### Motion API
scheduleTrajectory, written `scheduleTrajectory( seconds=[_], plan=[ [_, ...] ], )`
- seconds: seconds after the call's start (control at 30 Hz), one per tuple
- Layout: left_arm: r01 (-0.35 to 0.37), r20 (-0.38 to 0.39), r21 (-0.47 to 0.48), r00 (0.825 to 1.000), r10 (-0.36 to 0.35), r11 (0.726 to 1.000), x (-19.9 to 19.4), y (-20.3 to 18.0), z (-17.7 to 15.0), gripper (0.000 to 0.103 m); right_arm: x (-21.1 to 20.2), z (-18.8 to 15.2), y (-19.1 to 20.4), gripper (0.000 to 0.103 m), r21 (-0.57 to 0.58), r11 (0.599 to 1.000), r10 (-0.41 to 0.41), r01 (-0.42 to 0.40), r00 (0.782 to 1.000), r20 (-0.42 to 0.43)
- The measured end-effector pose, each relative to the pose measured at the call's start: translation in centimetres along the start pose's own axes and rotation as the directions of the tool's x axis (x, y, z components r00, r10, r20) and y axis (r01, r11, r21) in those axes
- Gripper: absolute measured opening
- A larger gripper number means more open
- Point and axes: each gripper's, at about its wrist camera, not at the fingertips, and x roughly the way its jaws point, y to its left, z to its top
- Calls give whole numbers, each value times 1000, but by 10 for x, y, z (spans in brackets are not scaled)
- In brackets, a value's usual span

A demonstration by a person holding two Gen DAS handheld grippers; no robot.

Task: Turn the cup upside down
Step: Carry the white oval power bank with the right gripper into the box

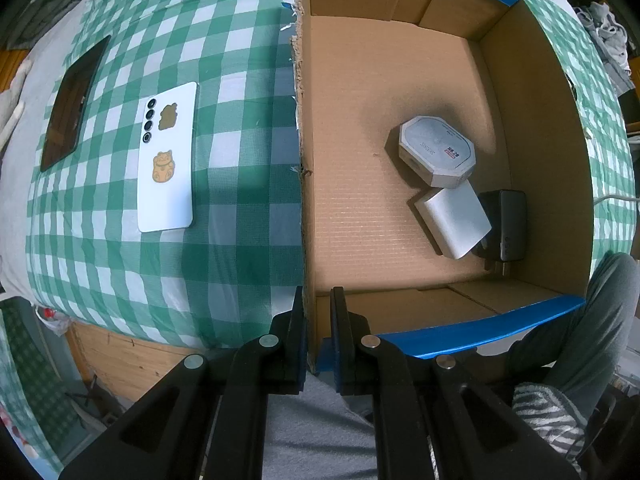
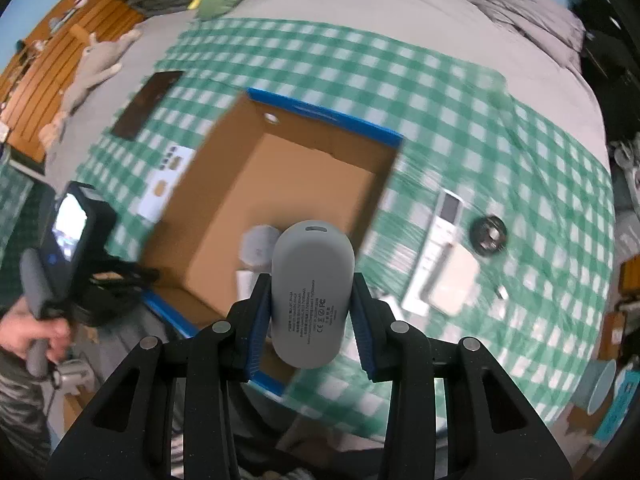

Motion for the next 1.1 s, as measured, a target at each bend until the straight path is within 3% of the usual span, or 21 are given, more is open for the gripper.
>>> scheduleTrajectory(
  seconds=[0.47, 0.67, 1.1],
  plan=[
    [2, 0, -2, 1000, -2, 1000, -1, 3, 0, 8, 30, 24, 66, 37, -26, 995, 92, -93, 995, -33],
    [5, -1, -5, 1000, -5, 1000, 0, 3, 0, 8, 66, 17, 69, 37, 36, 990, 142, -140, 987, -81],
    [2, -2, -2, 1000, -2, 1000, 0, 2, 0, 8, 140, -13, 74, 38, 39, 988, 156, -151, 963, -222]
  ],
)
